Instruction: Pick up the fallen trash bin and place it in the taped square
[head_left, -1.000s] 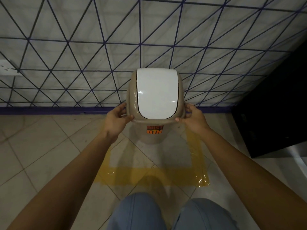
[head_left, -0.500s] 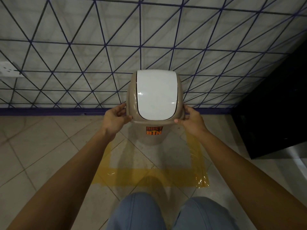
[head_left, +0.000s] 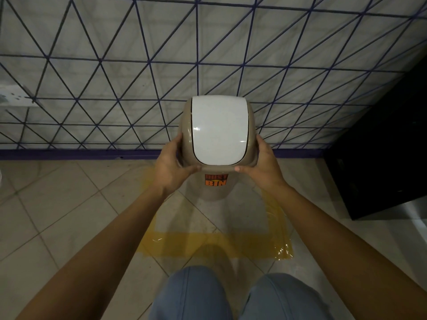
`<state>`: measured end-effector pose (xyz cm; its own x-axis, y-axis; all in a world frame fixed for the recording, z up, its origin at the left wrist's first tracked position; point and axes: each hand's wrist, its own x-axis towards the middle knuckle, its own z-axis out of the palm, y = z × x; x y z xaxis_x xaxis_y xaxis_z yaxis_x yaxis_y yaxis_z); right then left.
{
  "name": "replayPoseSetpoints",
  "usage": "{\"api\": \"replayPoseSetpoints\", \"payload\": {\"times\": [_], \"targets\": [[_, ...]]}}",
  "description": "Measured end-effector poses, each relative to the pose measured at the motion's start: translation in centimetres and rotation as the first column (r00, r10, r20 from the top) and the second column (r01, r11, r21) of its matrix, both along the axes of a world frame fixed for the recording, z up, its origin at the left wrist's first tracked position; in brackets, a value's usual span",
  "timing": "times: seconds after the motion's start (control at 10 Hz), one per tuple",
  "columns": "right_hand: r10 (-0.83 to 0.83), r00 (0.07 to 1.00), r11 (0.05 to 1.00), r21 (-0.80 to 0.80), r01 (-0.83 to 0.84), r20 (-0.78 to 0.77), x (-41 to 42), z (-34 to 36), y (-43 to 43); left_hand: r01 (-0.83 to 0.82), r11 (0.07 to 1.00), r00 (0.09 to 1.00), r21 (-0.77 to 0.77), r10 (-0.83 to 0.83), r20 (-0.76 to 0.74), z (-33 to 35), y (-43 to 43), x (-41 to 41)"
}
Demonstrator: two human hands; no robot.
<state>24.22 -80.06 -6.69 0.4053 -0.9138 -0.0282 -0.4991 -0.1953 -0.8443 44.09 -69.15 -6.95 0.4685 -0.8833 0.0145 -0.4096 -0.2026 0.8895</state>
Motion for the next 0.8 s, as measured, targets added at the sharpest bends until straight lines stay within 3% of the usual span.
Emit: {"api": "replayPoseSetpoints", "payload": {"times": [0.2,0.5,0.8], "targets": [[-0.009,1.0,1.0,0.002,0.009,-0.006,0.5,0.3,0.0,-0.035,0.999,0.983,0.016,0.031,0.179,-0.1,-0.2,-0.9],[-0.001,0.999,1.0,-0.002,0.001,-0.034,0.5,0.6,0.2,-0.046,0.998,0.984,0.033,0.039,0.172,0.6,0.0,-1.3],[-0.066,0.993,0.996,-0.065,0.059,-0.096,-0.2,3.5,0.4,-0.095,0.993,0.936,-0.067,0.111,0.333,3.2,-0.8,-3.1]]}}
